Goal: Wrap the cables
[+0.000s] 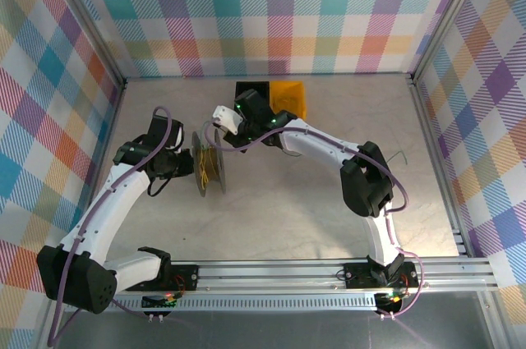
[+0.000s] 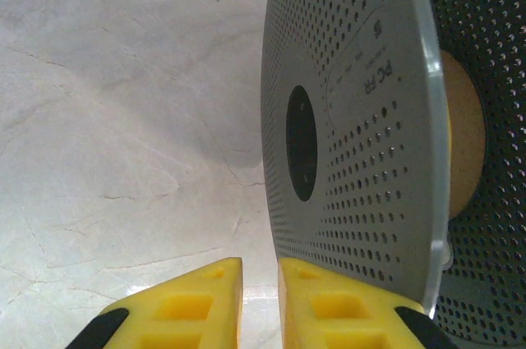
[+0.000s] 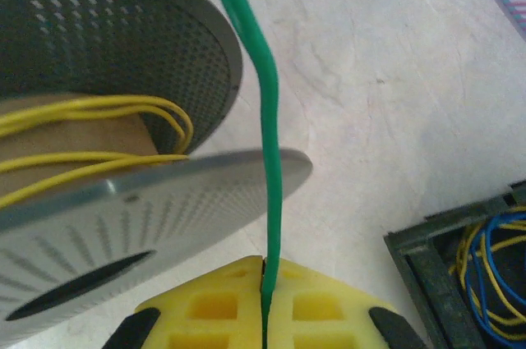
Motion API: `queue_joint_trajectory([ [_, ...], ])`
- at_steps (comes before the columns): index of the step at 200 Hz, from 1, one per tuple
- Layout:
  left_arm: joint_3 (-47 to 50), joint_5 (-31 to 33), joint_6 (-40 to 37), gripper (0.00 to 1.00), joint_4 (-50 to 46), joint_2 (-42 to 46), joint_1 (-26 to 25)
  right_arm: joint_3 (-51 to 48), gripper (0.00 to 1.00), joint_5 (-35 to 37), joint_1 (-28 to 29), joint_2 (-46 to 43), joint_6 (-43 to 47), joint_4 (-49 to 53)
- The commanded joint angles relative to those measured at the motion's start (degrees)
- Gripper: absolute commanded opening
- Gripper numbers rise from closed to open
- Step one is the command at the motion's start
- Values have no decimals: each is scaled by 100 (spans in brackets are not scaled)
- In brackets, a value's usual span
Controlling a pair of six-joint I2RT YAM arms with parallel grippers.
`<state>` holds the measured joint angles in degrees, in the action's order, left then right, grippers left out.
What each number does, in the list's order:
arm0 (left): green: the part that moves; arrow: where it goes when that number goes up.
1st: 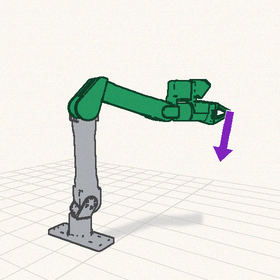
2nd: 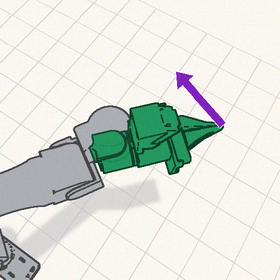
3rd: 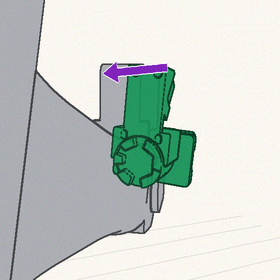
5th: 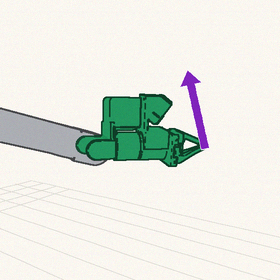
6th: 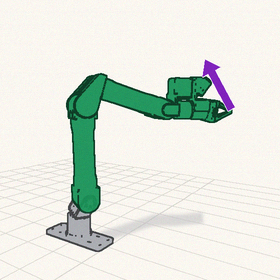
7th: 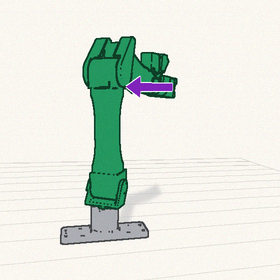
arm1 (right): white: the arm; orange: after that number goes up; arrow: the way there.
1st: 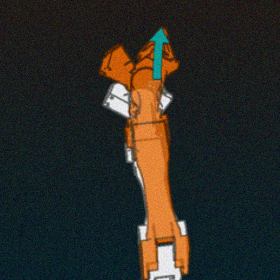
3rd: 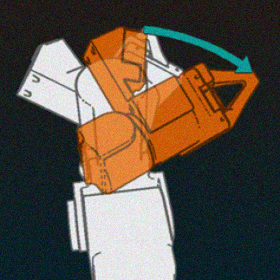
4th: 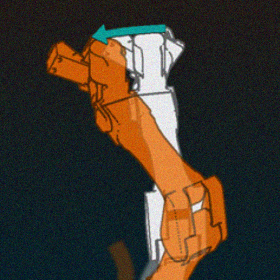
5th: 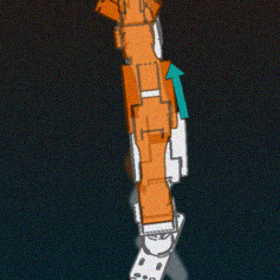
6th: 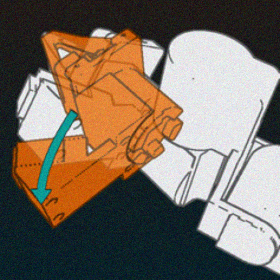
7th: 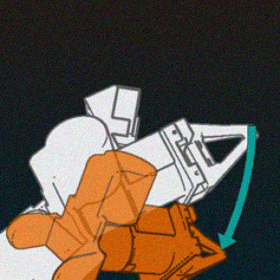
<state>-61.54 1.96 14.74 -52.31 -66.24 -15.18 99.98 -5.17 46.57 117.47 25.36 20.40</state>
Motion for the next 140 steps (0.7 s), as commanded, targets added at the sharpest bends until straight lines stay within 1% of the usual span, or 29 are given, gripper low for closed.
queue_joint_trajectory([
  [1,-111,-64,2,20,0,-51,15,-136,0,478,37,67,-166,-72],
  [27,-173,-7,-32,20,0,-121,15,-174,0,811,37,108,-220,-63],
  [46,-235,29,-58,20,17,-201,15,-249,0,864,37,104,-236,-64],
  [87,-421,63,-113,21,50,-402,13,-424,0,614,45,71,-208,-120],
  [112,-614,161,-162,26,-34,-412,15,-388,0,727,46,121,-236,-70],
  [140,-945,340,-226,39,-231,-316,15,-336,0,790,46,166,-262,-16],
])
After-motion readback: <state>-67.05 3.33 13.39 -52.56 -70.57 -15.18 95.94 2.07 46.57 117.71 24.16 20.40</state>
